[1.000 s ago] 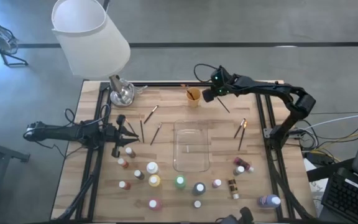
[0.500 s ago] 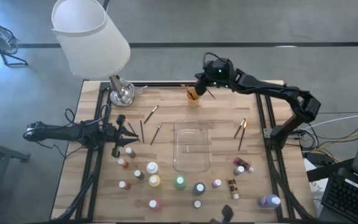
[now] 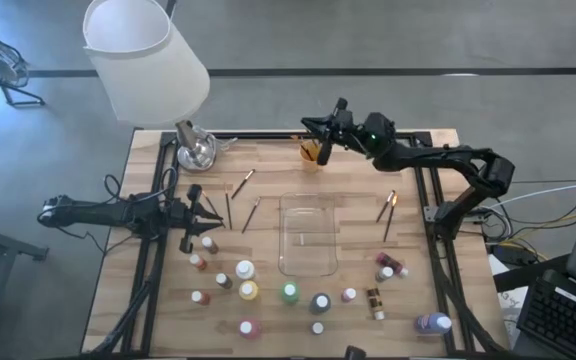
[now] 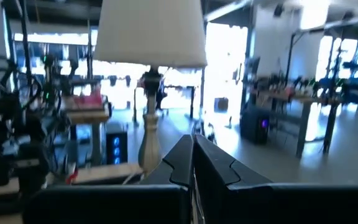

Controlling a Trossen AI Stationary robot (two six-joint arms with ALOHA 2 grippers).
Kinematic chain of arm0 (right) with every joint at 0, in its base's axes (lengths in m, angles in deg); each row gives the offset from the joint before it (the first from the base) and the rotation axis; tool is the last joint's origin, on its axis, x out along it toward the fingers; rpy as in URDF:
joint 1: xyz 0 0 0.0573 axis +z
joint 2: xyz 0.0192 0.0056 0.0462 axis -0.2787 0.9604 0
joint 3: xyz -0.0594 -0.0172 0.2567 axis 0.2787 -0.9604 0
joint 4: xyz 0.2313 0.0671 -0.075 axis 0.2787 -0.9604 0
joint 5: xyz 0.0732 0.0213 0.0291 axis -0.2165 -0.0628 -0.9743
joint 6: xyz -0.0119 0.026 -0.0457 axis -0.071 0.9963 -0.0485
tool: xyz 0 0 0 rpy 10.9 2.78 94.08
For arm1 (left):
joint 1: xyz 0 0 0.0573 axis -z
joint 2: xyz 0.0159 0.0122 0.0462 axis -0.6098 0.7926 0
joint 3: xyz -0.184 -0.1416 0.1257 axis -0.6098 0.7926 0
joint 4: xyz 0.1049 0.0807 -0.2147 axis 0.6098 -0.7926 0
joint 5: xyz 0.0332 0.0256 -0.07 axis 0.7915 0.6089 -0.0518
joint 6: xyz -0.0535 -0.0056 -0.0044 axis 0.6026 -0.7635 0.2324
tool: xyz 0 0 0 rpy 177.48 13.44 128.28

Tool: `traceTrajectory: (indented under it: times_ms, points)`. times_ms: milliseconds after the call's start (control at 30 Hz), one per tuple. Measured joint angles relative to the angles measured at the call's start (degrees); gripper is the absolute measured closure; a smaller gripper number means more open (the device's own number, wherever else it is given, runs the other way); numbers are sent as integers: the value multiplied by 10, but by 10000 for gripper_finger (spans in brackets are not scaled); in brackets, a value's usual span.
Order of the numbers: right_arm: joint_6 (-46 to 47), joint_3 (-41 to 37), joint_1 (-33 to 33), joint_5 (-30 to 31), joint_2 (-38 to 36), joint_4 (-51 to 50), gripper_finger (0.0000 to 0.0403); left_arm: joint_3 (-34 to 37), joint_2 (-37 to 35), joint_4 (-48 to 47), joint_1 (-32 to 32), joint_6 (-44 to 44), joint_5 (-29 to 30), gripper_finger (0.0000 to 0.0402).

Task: Pick & Place Paint Supplies
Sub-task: Put the silver paint brush into the yellow cup

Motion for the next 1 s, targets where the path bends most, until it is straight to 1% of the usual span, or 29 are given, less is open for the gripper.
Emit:
traceTrajectory:
  times_ms: [100, 233, 433, 567, 867, 1000]
  points:
    - [6, -36, 0, 2, 0, 77, 395, 0, 0, 0, 0, 0, 0, 328]
    - [12, -64, 0, 14, 10, 134, 395, 0, 0, 0, 0, 0, 0, 328]
    - [16, -58, 0, 17, 53, 139, 395, 0, 0, 0, 0, 0, 0, 328]
    - [26, -57, 0, 18, 82, 160, 395, 0, 0, 0, 0, 0, 0, 328]
    - [33, -56, -2, 33, 123, 168, 395, 0, 0, 0, 0, 0, 0, 328]
    - [46, -56, -2, 59, 141, 179, 395, 0, 0, 0, 0, 0, 0, 328]
